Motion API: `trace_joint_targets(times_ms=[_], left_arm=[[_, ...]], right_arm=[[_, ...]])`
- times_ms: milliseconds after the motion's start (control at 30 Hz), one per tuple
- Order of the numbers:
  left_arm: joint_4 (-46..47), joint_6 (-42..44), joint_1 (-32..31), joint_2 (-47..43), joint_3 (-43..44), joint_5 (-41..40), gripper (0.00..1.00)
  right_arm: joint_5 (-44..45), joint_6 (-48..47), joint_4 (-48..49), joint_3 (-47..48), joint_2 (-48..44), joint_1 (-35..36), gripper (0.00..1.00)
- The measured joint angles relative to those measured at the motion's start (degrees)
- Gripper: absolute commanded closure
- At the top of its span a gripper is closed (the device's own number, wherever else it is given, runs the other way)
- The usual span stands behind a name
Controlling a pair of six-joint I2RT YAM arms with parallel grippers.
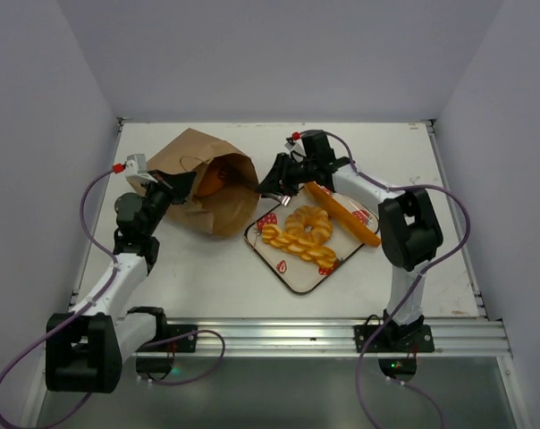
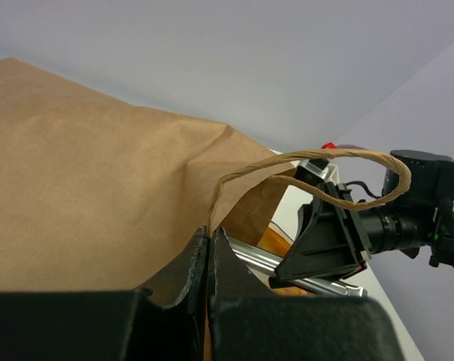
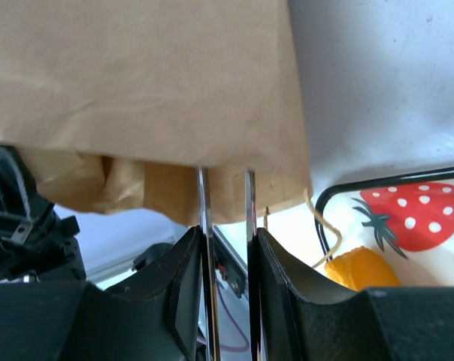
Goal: Take the fake bread out of the paper bag
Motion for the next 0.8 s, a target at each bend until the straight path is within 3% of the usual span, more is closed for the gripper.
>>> trace_joint_targets(times_ms=[800], left_arm=[[-0.24, 1.77, -0.13, 6.12, 4.39, -6.51, 1.00]], right_arm=[[-5.99, -10.38, -13.40, 0.00, -7.58, -5.35, 1.00]])
